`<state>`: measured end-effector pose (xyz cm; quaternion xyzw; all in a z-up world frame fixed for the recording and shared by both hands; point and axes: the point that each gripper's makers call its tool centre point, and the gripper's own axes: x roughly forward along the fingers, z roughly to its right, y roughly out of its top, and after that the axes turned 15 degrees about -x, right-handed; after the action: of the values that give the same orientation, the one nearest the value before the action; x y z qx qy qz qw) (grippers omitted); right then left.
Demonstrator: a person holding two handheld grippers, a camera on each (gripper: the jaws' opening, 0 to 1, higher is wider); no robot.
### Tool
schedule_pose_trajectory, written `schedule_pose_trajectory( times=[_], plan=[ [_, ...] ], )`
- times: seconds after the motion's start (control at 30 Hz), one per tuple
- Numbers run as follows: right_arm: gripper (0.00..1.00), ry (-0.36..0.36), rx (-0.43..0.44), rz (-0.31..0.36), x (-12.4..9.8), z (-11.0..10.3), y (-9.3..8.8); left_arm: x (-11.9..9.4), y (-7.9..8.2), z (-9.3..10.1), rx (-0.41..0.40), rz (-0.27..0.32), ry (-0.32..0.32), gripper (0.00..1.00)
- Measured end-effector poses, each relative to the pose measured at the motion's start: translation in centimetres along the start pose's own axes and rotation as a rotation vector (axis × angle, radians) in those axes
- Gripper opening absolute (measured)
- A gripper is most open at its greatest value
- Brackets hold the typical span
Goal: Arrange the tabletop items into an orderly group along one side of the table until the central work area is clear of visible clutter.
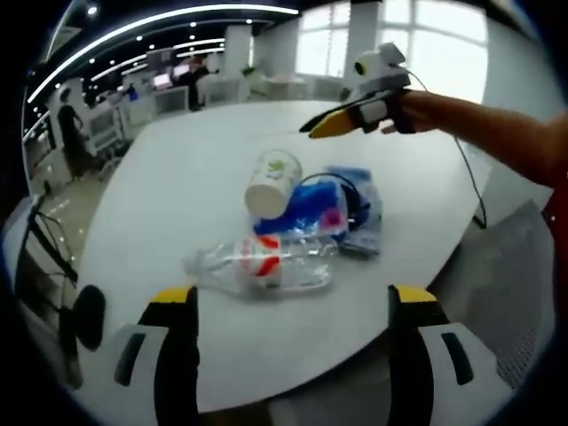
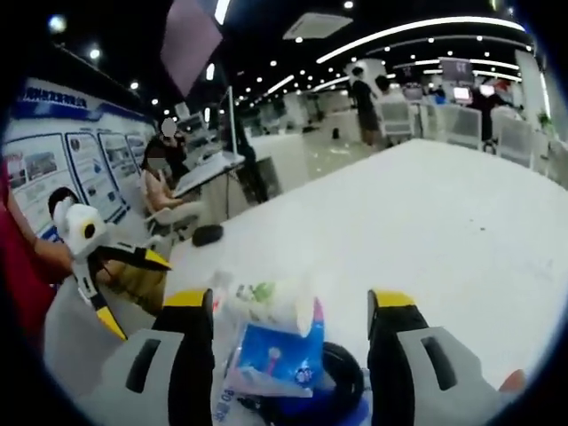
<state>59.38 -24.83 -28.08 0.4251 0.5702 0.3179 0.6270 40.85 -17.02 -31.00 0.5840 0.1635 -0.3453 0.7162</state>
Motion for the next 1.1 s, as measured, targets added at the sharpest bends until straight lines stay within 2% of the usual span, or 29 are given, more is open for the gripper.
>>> schedule_pose_trajectory(
  times=[0.2,0.4,0.57,0.7,1.1],
  plan=[
    [0.64,0.025,0.041,0.006,0.7,0.0,-0.6,0.0,0.0,0.1,-0.003,0.004,-0.004,0.85],
    [0.6,0.052,0.061,0.007,1.5,-0.1,-0.9,-0.4,1.1,0.5,-0.021,0.07,-0.036,0.85],
    [0.53,0.081,0.081,0.01,2.0,-0.4,-0.9,-0.4,1.4,0.7,-0.025,0.091,-0.048,0.84],
    [0.5,0.097,0.084,0.003,2.2,-0.5,-1.0,-0.9,2.6,1.1,-0.034,0.153,-0.075,0.83],
    [0.33,0.143,0.126,0.015,2.3,-0.4,-1.0,-0.8,2.8,1.4,-0.036,0.155,-0.082,0.82]
  ],
)
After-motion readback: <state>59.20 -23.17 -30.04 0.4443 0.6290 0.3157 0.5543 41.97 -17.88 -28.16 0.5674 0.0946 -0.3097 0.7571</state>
